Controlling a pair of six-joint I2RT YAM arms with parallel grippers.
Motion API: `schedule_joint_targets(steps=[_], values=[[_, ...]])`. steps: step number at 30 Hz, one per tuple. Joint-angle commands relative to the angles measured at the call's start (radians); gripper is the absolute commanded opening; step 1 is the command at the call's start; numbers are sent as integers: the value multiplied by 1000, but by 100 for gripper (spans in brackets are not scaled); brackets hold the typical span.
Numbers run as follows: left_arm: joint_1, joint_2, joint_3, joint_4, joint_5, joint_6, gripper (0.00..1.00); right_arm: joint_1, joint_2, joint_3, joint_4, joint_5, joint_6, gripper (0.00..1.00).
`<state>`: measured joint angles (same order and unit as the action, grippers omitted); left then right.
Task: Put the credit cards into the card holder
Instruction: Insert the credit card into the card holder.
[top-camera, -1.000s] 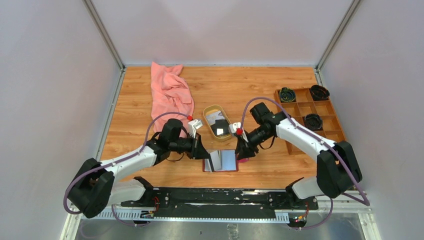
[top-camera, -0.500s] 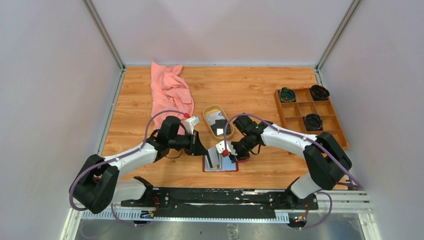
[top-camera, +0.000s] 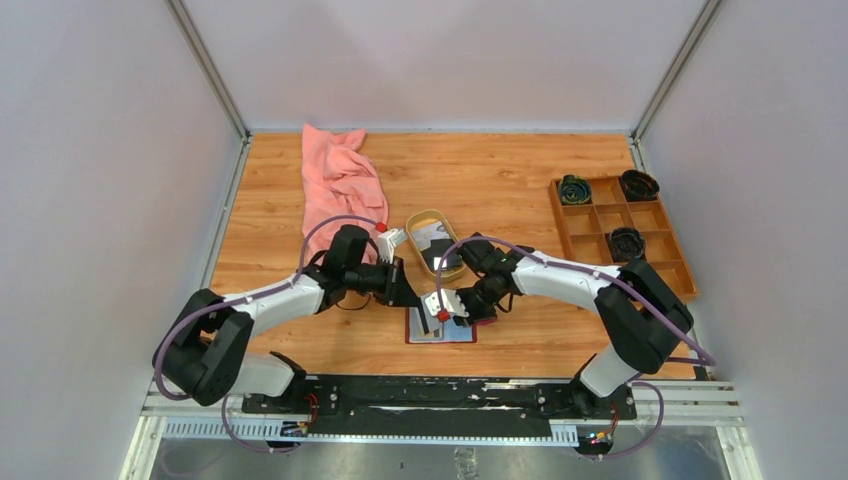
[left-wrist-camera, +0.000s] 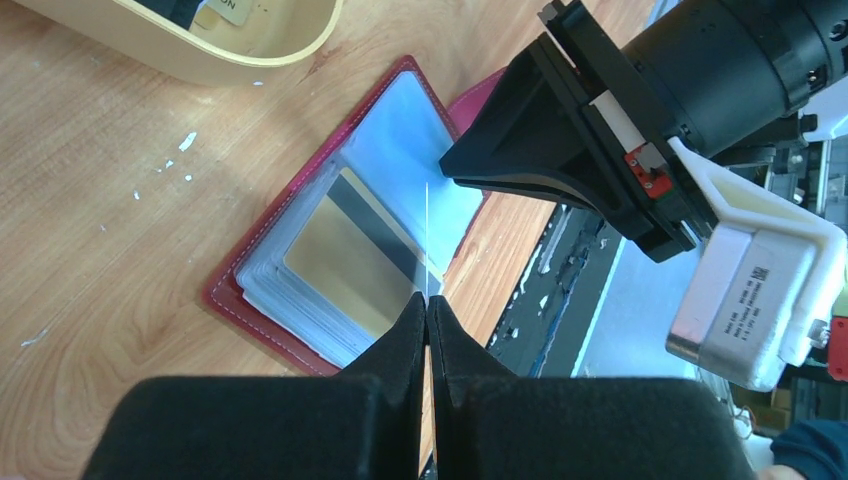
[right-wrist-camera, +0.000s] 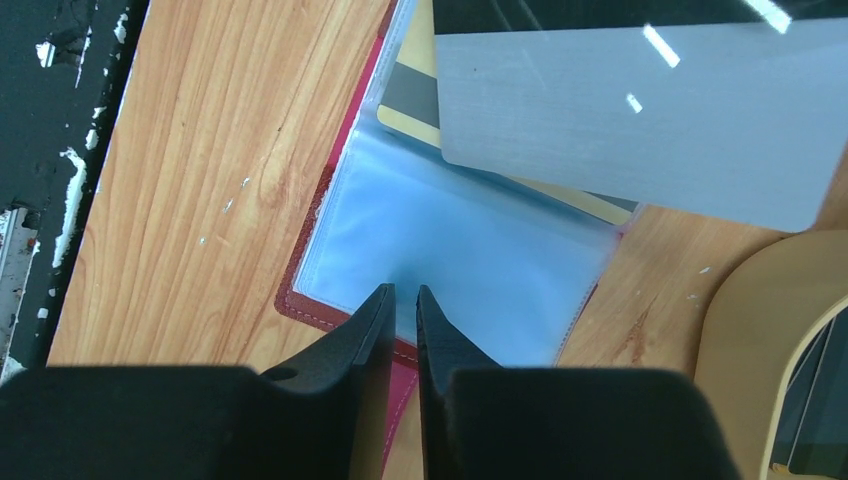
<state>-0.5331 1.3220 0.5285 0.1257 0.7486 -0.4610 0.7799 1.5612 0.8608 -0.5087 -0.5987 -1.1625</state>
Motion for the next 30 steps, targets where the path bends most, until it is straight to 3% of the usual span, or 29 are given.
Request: schedule_joint_targets(steps=[1, 15, 24, 30], values=[[4, 35, 28, 3, 29, 2, 0, 18, 25, -1, -16, 58, 5, 17], [4, 112, 38, 2, 35, -14, 0, 19, 25, 10, -30, 58, 11, 16], [-19, 48, 34, 3, -13, -73, 0, 19, 15, 28, -38, 32, 47, 16], [-42, 49, 31, 3, -49, -103, 0, 15, -35, 60, -73, -16, 87, 25]])
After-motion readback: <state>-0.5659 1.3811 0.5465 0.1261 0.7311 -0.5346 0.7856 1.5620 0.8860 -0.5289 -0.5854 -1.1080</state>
